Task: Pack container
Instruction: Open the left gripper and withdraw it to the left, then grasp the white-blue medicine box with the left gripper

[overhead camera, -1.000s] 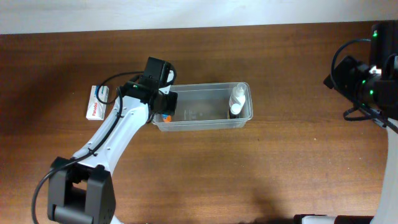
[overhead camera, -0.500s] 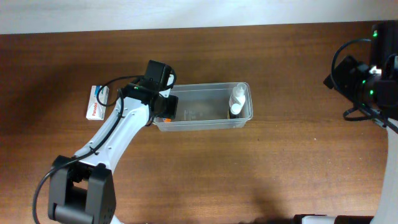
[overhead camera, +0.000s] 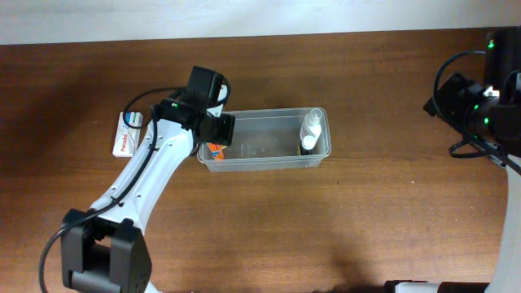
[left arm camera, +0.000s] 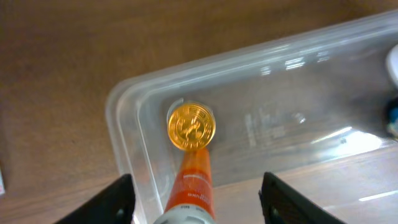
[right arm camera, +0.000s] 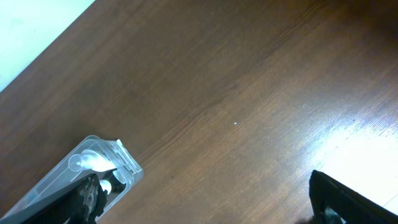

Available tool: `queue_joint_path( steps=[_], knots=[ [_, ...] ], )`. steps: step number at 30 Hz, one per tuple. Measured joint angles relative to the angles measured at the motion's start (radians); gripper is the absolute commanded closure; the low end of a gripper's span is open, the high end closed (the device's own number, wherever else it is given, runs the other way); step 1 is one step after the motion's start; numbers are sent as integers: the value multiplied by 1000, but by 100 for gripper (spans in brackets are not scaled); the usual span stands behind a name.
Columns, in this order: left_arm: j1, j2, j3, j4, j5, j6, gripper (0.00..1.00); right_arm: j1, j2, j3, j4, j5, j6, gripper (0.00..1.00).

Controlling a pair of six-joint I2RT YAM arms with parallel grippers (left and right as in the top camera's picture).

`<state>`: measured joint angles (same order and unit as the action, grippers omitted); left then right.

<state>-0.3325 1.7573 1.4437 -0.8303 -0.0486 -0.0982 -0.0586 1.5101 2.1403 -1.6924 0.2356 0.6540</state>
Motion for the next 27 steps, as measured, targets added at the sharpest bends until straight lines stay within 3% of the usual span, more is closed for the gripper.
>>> queue_joint_path(
  steps=[3,9,14,16,22,27],
  knots=[
    [0,-22,47,-35,0,0,33,0,0,0,0,0,0,2],
    [22,-112,118,-129,-15,0,16,0,0,0,0,0,0,2],
    [153,-188,132,-227,-24,0,13,0,0,0,0,0,-1,2],
    [227,-196,132,-249,-32,4,6,0,0,0,0,0,1,2],
    [411,-162,109,-189,-39,16,1,0,0,0,0,0,0,2],
    [473,-40,99,-119,-40,16,1,0,0,0,0,0,0,2]
  ],
)
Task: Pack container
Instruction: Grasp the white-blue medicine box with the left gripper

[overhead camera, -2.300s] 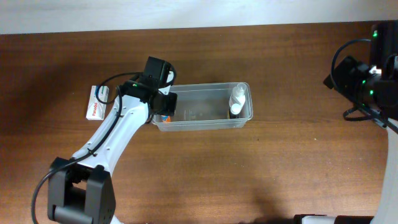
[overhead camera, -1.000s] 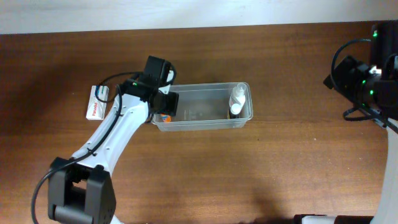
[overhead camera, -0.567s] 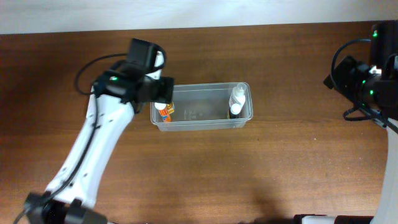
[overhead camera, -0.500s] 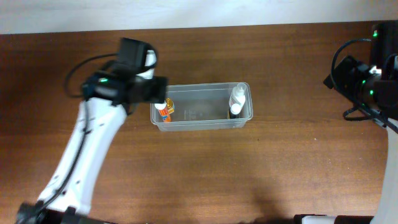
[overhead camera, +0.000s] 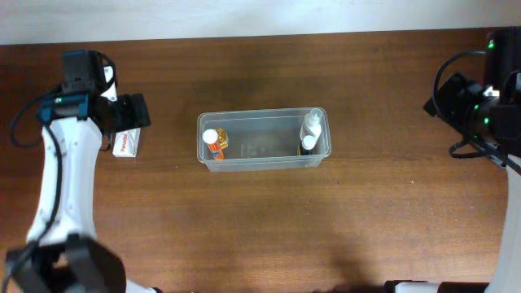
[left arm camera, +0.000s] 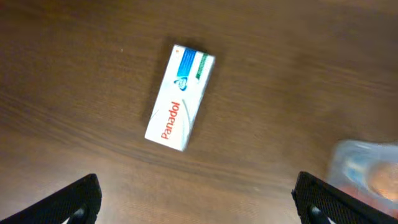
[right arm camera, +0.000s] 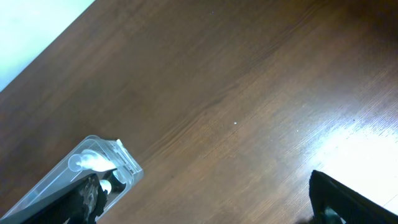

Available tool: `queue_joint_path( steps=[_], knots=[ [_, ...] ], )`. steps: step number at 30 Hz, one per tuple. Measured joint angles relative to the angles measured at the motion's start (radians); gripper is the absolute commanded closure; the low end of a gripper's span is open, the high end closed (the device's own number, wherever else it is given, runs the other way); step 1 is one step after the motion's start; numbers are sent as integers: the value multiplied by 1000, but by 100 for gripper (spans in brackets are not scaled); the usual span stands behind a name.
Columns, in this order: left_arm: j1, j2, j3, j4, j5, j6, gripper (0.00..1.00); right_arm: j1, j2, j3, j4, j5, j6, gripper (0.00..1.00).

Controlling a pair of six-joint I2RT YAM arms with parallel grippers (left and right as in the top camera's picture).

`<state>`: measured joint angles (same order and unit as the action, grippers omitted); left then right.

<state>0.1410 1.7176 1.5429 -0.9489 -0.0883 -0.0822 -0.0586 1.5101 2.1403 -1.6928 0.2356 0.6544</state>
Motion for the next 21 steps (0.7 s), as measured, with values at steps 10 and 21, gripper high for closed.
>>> queue_joint_path(
  steps=[10,21],
  knots=[
    [7,260,-10,141,-3,102,1,0,0,0,0,0,0,2],
    [68,335,-16,285,-9,162,1,0,0,0,0,0,0,2]
  ],
)
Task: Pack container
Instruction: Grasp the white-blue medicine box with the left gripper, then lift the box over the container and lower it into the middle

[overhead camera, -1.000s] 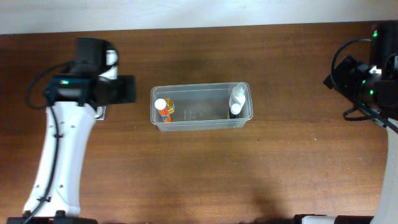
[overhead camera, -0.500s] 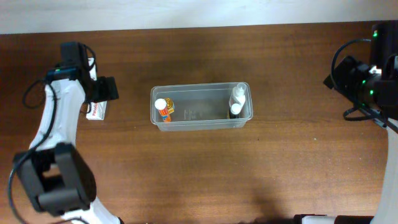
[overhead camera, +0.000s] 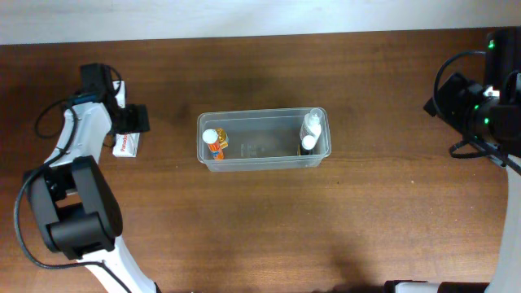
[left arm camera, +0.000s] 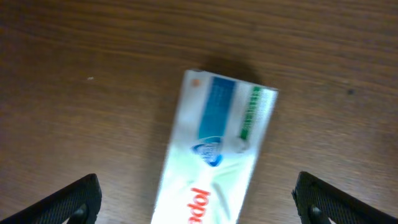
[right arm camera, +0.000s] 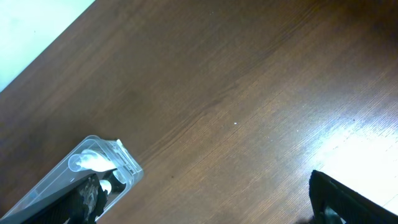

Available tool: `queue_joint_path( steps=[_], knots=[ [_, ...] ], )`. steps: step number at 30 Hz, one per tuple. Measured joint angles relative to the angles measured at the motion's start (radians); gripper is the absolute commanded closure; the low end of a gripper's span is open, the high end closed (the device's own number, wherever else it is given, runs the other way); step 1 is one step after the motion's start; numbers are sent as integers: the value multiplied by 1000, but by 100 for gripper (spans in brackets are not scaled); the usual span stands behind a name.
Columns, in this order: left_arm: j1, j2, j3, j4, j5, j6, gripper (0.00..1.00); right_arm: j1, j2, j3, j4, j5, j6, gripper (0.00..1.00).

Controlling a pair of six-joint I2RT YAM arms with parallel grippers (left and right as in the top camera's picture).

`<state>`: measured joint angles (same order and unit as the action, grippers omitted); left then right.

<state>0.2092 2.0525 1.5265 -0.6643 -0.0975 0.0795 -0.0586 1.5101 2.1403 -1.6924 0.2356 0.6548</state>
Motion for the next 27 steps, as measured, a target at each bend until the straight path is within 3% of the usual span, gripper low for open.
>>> queue_joint_path(
  steps=[12,14,20,27],
  knots=[
    [24,98,-1,18,44,6,3,0,0,0,0,0,-1,2],
    [24,99,-1,21,44,11,10,0,0,0,0,0,0,2],
    [22,99,-1,13,45,20,57,0,0,0,0,0,0,2],
    [16,98,2,5,44,22,59,0,0,0,0,0,0,2]
  ],
)
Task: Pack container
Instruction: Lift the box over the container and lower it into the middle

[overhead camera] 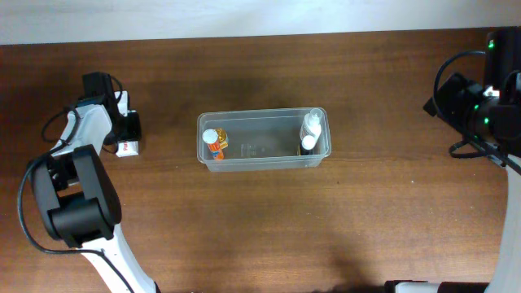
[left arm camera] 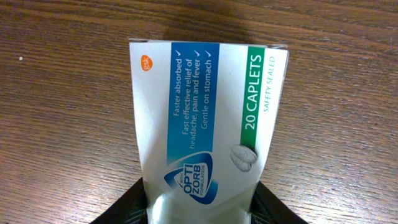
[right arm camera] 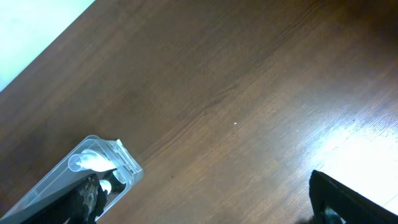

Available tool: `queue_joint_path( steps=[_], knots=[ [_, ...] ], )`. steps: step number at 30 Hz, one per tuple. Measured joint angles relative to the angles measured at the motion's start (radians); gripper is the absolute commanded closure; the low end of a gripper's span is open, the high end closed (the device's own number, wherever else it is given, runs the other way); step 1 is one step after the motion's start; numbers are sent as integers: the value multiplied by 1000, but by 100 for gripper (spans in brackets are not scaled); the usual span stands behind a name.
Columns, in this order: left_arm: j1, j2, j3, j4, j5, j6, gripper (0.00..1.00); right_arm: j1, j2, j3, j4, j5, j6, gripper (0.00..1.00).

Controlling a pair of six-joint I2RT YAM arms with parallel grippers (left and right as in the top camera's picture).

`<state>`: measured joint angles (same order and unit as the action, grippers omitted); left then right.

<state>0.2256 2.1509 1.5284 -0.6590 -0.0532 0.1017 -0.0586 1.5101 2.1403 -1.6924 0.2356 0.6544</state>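
Observation:
A white Panadol box (left arm camera: pixel 208 112) with blue and green panels lies on the wooden table, left of the clear plastic container (overhead camera: pixel 260 165). My left gripper (left arm camera: pixel 199 211) is shut on the box, one black finger pressed against each long side. In the overhead view only the box's red-lettered end (overhead camera: pixel 127 149) shows below the gripper. An orange tube with a white cap (overhead camera: pixel 213 143) lies in the container's left end, and white bottles (overhead camera: pixel 310 130) stand in its right end. My right gripper (right arm camera: pixel 205 214) is open over bare table at the far right.
The container sits mid-table, and its right end (right arm camera: pixel 124 165) shows in the right wrist view. The table's back edge meets a pale wall (overhead camera: pixel 260 16). Bare wood (overhead camera: pixel 269 236) lies in front of the container.
My left gripper, then open with its fingers wide above the box, now sits low on the box with its fingers shut against both sides. The right arm has not moved.
My left gripper was open over the container's left end with the orange tube inside. Then it was out over the Panadol box at the left, open. It came nearer the box, and now it is shut on it. The right arm stayed still.

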Motion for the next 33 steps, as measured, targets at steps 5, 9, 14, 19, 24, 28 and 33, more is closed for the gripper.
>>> queue_joint_path(
  steps=[5,9,14,19,24,28,33],
  knots=[
    [-15,0,21,-62,2,-1,59,0,0,0,0,0,0,2],
    [-42,0,92,-170,24,-1,58,0,0,0,0,0,0,2],
    [-90,-7,341,-362,40,-1,58,0,0,0,0,0,0,2],
    [-163,-49,545,-518,54,15,58,0,0,0,0,0,0,2],
    [-307,-132,653,-563,98,112,58,0,0,0,0,0,0,2],
    [-448,-167,664,-584,112,227,53,0,0,0,0,0,0,2],
    [-618,-167,663,-637,122,401,53,0,0,0,0,0,0,2]
  ],
)
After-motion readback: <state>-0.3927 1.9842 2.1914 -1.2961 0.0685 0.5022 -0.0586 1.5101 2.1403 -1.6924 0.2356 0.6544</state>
